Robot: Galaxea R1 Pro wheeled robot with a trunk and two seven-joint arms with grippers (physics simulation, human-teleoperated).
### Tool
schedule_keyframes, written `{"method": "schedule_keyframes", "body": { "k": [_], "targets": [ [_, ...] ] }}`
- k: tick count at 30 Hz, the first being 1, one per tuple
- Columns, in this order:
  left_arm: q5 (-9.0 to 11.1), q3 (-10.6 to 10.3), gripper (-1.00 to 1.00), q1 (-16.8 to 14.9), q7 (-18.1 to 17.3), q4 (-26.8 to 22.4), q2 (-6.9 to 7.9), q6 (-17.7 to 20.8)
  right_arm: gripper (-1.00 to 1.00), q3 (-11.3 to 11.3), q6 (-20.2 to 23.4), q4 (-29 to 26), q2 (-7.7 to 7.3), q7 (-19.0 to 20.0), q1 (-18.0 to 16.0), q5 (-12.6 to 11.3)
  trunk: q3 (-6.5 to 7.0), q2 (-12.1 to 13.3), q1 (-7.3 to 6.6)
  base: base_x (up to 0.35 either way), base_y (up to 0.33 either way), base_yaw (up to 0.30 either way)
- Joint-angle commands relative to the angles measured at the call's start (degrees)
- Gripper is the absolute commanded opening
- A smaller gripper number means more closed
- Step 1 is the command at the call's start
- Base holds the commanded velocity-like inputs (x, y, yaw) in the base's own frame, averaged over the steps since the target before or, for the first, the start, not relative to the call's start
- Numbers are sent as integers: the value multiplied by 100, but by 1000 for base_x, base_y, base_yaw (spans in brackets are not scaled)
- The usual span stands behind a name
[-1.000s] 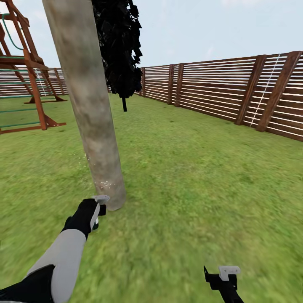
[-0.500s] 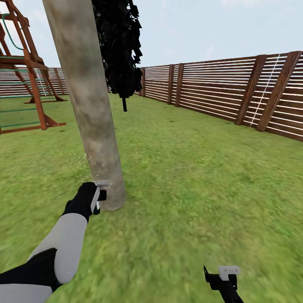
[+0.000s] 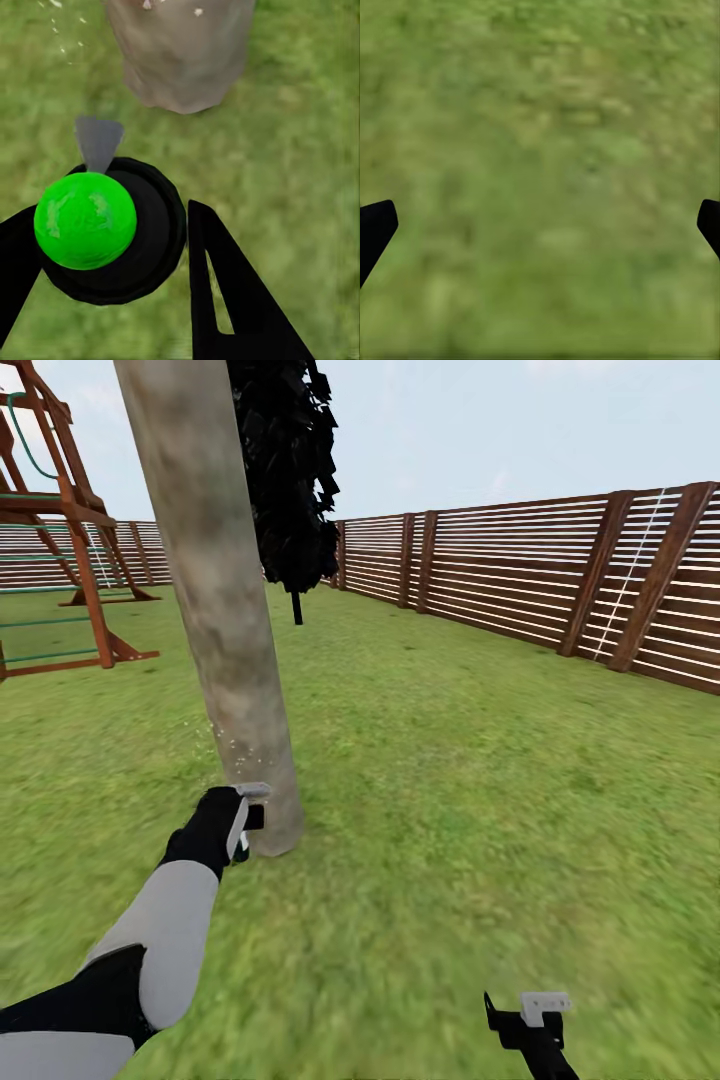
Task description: In the garden, pick up the pesticide atomizer on the floor and spray pesticide onto both trees until each tree trunk is fully covered.
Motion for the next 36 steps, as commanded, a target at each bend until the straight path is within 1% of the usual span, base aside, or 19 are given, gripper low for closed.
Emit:
{"method": "schedule_keyframes", "body": {
  "k": [1,3,5,6,10,11,15,16,18,21,22,24,25,26,28,31,32,34,36],
  "targets": [
    [-50,2,-100,-72,-4,5,-43,10,100,0,0,0,0,0,-2,0,0,0,0,-1,0,0],
    [-49,3,-100,-107,-17,-11,22,21,100,2,0,0,0,0,1,0,0,0,0,0,0,0],
    [-37,-1,-100,-96,-31,-247,189,37,100,1,0,0,0,0,0,0,0,0,0,0,0,0],
    [-36,-1,-100,-95,-33,-277,233,39,100,1,0,0,0,0,1,0,0,0,0,0,0,0],
    [-64,-32,-100,-21,-34,-262,308,40,100,2,0,0,0,0,-2,0,0,0,0,0,0,65],
    [-66,-34,-100,-9,-34,-240,295,40,100,2,0,0,0,0,0,0,0,0,0,0,0,236],
    [-48,-32,-100,-14,-51,-21,19,40,100,1,0,0,0,0,-1,0,0,0,0,0,0,132],
    [-41,-75,-100,-23,-55,-5,-10,40,100,2,0,0,0,0,-1,0,0,0,0,0,0,17],
    [-34,-131,-100,-37,-59,6,-25,43,100,1,0,0,0,0,-1,0,0,0,0,0,0,8],
    [-32,-177,-100,-30,-60,14,27,48,100,2,0,0,0,0,0,0,0,0,0,0,0,1],
    [-35,-177,-100,-27,-60,11,57,46,100,1,0,0,0,0,1,0,0,0,0,0,0,0],
    [-37,-182,-100,-21,-60,7,193,42,100,-2,0,0,0,0,0,0,0,0,0,0,0,0],
    [-51,-197,-100,-11,-56,-13,235,39,100,0,0,0,0,0,-1,0,0,0,0,-7,0,0],
    [-55,-189,-100,-8,-53,-28,225,36,100,-1,0,0,0,0,-1,0,0,0,0,-175,0,0],
    [-52,-216,-100,-38,-52,-50,152,33,100,1,0,0,0,0,-2,0,0,0,0,-273,0,0],
    [-38,-372,-100,-157,-43,-70,-78,39,100,2,0,0,0,0,0,0,0,0,0,-103,0,0],
    [-35,-384,-100,-222,-43,-75,-114,75,100,1,0,0,0,0,-1,0,0,0,0,-17,0,0],
    [-12,-387,-100,-415,-43,-79,-144,302,100,2,0,0,0,0,1,0,0,0,0,-6,0,0],
    [122,-390,-100,-621,-43,-126,-153,510,100,2,0,0,0,0,-1,0,0,0,0,-1,0,0]
  ]
}}
